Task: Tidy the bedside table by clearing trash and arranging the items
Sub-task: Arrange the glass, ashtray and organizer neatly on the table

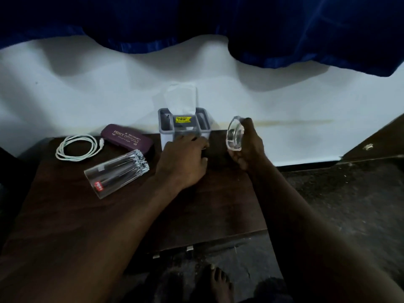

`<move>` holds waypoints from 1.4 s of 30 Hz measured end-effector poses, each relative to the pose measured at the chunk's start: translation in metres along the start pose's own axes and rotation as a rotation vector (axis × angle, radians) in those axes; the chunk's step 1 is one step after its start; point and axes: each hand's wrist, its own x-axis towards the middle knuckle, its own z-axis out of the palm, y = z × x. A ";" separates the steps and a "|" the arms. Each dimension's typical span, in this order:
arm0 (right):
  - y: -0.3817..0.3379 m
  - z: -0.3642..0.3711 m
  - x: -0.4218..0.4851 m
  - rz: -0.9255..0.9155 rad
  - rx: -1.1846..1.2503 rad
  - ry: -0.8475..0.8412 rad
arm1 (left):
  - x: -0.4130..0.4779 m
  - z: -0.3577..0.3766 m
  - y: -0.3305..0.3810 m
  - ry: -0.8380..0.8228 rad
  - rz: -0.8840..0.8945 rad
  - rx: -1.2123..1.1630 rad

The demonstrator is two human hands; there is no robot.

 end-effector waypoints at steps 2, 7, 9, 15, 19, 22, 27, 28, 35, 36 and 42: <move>0.002 -0.006 0.000 0.183 0.361 -0.118 | -0.002 -0.002 0.001 -0.011 -0.009 0.008; 0.005 -0.005 0.003 0.219 0.366 0.030 | -0.009 -0.004 0.007 -0.032 -0.007 -0.003; 0.005 -0.002 0.005 0.144 0.257 0.073 | -0.010 -0.006 0.007 -0.039 -0.003 -0.007; 0.013 0.002 0.003 -0.011 -0.004 -0.034 | -0.013 -0.018 -0.002 -0.028 -0.019 0.035; 0.012 0.010 0.001 -0.039 -0.071 0.002 | -0.014 -0.028 -0.013 -0.028 -0.057 0.130; 0.014 0.013 -0.001 -0.052 -0.135 0.046 | -0.022 -0.039 -0.022 -0.003 -0.117 0.262; 0.017 0.014 -0.012 -0.138 -0.423 0.166 | -0.037 -0.059 -0.049 -0.125 -0.351 0.349; 0.017 0.013 -0.016 -0.145 -0.418 0.190 | -0.041 -0.062 -0.055 -0.163 -0.404 0.343; 0.017 0.014 -0.063 -0.288 -0.621 0.240 | -0.060 -0.072 -0.085 -0.310 -0.490 0.351; 0.016 0.016 -0.073 -0.286 -0.626 0.220 | -0.061 -0.073 -0.086 -0.299 -0.483 0.335; 0.019 0.009 -0.123 -0.330 -0.541 0.137 | -0.059 -0.076 -0.075 -0.299 -0.482 0.181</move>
